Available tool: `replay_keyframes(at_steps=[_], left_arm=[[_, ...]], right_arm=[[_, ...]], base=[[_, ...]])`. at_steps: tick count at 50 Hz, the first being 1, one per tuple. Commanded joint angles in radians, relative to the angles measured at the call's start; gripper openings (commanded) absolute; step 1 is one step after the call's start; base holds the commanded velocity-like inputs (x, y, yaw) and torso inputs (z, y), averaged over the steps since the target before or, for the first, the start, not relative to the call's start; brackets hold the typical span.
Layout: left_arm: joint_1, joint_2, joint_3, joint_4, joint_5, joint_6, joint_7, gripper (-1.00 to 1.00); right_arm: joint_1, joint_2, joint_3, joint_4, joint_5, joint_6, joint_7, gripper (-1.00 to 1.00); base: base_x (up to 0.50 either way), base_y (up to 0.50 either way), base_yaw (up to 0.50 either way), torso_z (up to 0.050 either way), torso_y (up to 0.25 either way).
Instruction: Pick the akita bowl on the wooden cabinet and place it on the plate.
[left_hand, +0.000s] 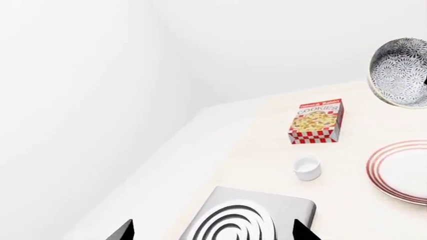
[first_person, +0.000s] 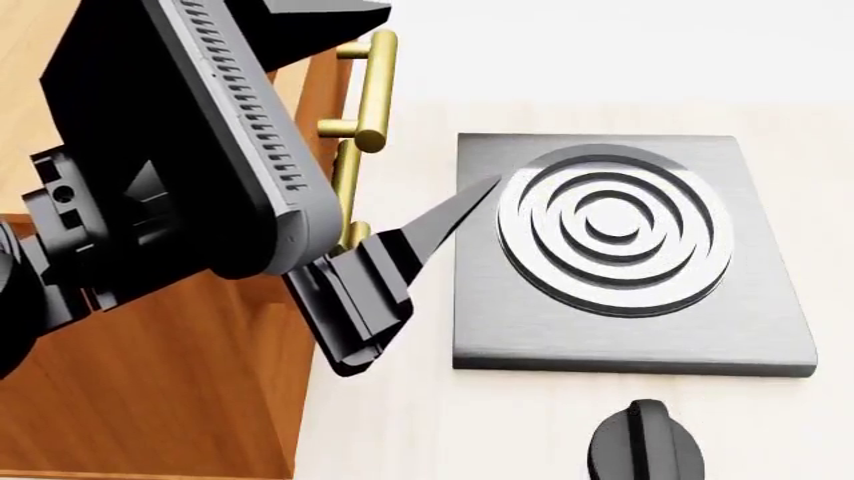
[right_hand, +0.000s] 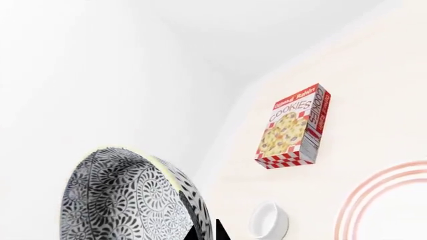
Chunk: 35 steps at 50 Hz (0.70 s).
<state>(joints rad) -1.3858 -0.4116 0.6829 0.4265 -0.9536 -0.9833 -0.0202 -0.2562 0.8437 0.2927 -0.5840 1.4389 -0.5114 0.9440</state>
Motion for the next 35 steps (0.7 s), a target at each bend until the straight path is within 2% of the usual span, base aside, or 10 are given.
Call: replay_keyframes(at_steps=[1,7,15,27,35], left_arm=[[0.003,0.0,0.008,-0.005,0.005,0.008,0.003,1.0],[0.007,0.0,0.013,-0.009,0.009,0.014,0.006,1.0],[0.006,0.0,0.014,-0.017,0.012,0.022,0.009,1.0],[0.018,-0.005,0.021,-0.017,0.019,0.035,0.011,1.0],[0.025,-0.01,0.024,-0.015,0.019,0.038,0.009,1.0]], right_arm=[[-0.016,-0.023,0.029,0.045,0.025,-0.006,-0.039,-1.0],[0.01,-0.012,0.008,0.077,0.032,0.012,-0.041,-1.0],[0.048,0.053,-0.02,0.1,-0.001,0.064,0.005,-1.0],[0.108,0.073,-0.043,0.133,0.147,0.113,-0.022,-1.0],[0.116,0.077,-0.057,0.138,0.151,0.129,-0.013,-1.0]], base=[[0.0,0.0,0.0,0.0,0.0],[0.0,0.0,0.0,0.0,0.0],[0.0,0.0,0.0,0.0,0.0],[0.0,0.0,0.0,0.0,0.0],[0.0,0.0,0.0,0.001,0.001]])
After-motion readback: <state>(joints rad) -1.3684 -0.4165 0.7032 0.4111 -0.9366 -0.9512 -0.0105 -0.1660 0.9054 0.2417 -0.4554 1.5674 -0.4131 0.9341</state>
